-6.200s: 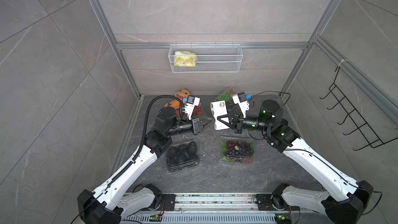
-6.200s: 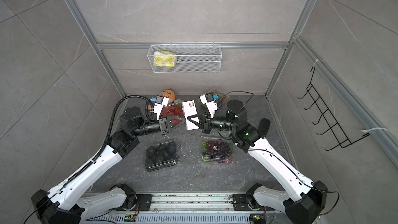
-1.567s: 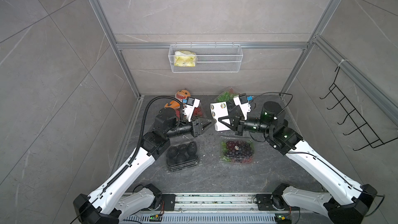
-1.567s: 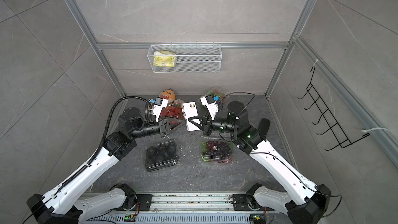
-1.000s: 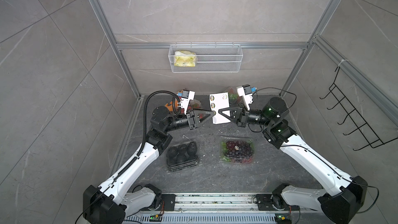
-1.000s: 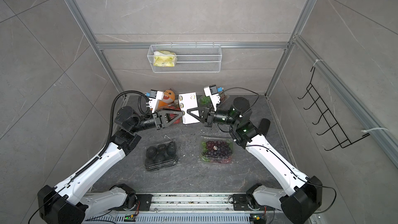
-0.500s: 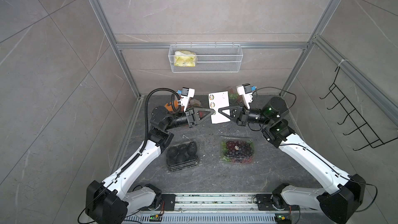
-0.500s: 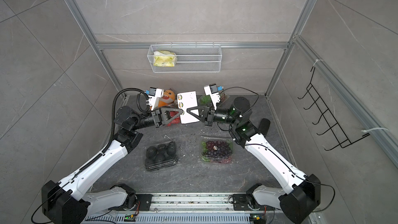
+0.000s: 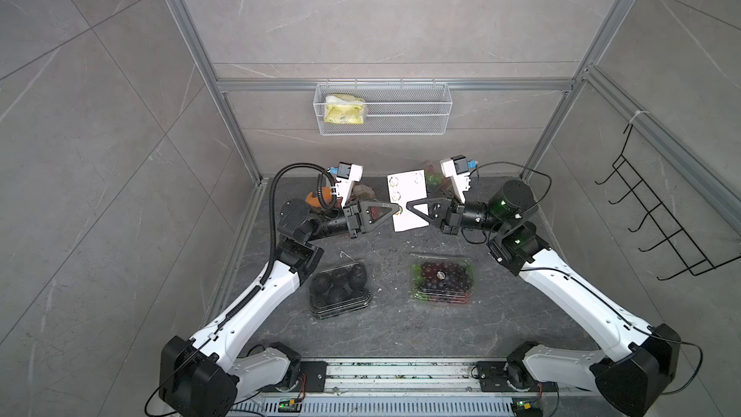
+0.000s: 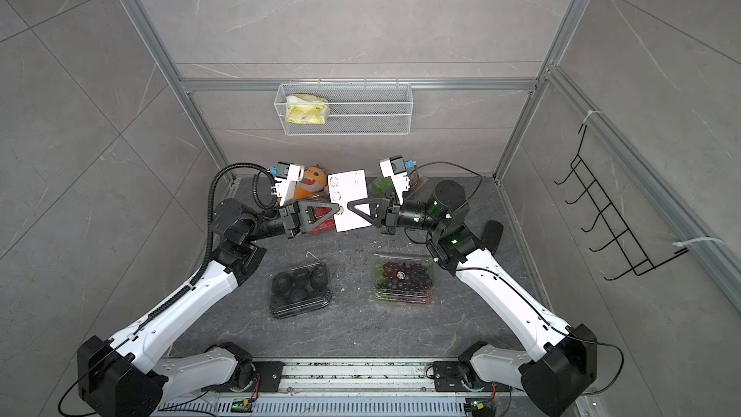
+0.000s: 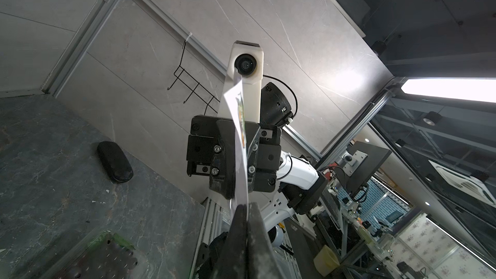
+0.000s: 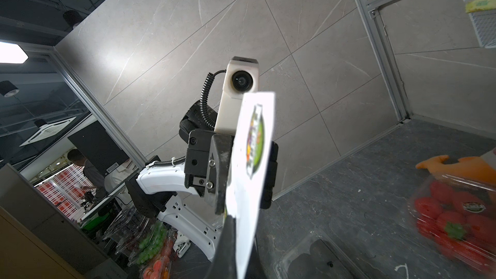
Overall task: Label fruit boxes
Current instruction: Adjust the label sticker.
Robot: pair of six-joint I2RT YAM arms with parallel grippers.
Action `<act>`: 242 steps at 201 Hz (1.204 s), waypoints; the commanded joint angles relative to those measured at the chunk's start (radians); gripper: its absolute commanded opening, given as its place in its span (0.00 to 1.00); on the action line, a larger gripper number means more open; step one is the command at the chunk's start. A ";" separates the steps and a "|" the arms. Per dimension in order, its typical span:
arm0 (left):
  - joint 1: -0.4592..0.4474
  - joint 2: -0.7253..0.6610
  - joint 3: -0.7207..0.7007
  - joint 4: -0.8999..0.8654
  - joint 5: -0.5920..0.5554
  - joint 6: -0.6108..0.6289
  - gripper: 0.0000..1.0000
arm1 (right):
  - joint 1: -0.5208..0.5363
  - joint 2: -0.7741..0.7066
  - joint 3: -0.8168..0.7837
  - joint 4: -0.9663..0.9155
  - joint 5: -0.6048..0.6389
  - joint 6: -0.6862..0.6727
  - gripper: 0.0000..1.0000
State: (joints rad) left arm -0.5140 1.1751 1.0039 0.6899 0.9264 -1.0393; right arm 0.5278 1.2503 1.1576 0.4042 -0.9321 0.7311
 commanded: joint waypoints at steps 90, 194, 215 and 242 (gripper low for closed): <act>-0.004 0.060 0.012 0.252 0.018 -0.124 0.00 | -0.006 0.070 -0.002 0.236 -0.061 0.160 0.00; -0.032 0.088 0.027 0.290 0.012 -0.146 0.00 | -0.001 0.095 -0.004 0.228 -0.053 0.149 0.00; -0.032 0.090 0.024 0.269 0.014 -0.132 0.00 | -0.001 0.087 -0.004 0.227 -0.055 0.148 0.00; -0.032 0.084 0.025 0.240 0.021 -0.115 0.00 | 0.000 0.073 -0.006 0.193 -0.055 0.125 0.00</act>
State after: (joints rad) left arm -0.5369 1.2610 1.0035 0.9215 0.9188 -1.1770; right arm 0.5213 1.3411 1.1572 0.6205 -0.9810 0.8906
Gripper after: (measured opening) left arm 0.051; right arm 0.045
